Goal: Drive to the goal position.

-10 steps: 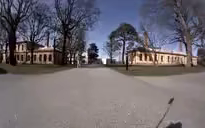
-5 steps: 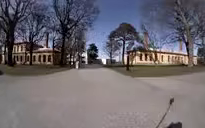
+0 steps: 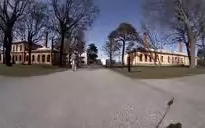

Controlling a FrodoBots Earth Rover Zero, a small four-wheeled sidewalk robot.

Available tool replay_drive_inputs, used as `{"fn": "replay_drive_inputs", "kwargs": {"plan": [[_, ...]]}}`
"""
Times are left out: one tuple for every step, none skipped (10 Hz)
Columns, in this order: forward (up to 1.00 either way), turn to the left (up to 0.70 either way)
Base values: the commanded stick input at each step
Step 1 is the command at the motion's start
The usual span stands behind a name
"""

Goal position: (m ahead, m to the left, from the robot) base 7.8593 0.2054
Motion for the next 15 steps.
{"fn": "replay_drive_inputs", "kwargs": {"plan": [[0.85, 0.0], [0.85, 0.0], [0.85, 0.0], [0.85, 0.0], [0.85, 0.0], [0.85, 0.0], [0.85, 0.0], [0.85, 0.0], [0.85, 0.0], [0.85, 0.0], [0.85, 0.0], [0.85, 0.0], [0.85, 0.0], [0.85, 0.0], [0.85, 0.0]]}}
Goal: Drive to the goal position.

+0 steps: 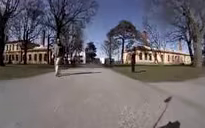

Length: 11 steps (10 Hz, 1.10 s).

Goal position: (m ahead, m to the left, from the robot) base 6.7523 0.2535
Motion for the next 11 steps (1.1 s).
{"fn": "replay_drive_inputs", "kwargs": {"plan": [[0.85, 0.0], [0.85, 0.0], [0.85, 0.0], [0.85, 0.0], [0.85, 0.0], [0.85, 0.0], [0.85, 0.0], [0.85, 0.0], [0.85, 0.0], [0.85, 0.0], [0.85, 0.0]]}}
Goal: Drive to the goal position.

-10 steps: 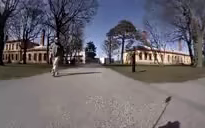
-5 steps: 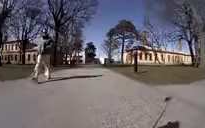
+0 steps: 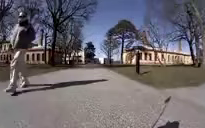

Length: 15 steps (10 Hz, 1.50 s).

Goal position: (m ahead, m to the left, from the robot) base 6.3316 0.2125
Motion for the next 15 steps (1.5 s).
{"fn": "replay_drive_inputs", "kwargs": {"plan": [[0.85, 0.0], [0.85, 0.0], [0.85, 0.0], [0.85, 0.0], [0.85, 0.0], [0.85, 0.0], [0.85, 0.0], [0.85, 0.0], [0.85, 0.0], [0.85, 0.0], [0.85, 0.0], [0.85, 0.0], [0.85, 0.0], [0.85, 0.0], [0.85, 0.0]]}}
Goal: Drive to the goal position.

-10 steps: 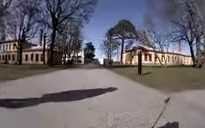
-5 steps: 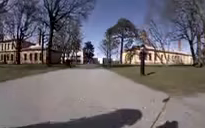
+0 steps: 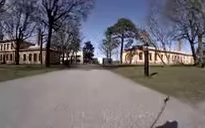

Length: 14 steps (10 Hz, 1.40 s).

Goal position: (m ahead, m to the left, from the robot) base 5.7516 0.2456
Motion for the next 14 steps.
{"fn": "replay_drive_inputs", "kwargs": {"plan": [[0.85, 0.0], [0.85, 0.0], [0.85, 0.0], [0.85, 0.0], [0.85, 0.0], [0.85, 0.0], [0.85, 0.0], [0.85, 0.0], [0.85, 0.0], [0.85, 0.0], [0.85, 0.0], [0.85, 0.0], [0.85, 0.0], [0.85, 0.0]]}}
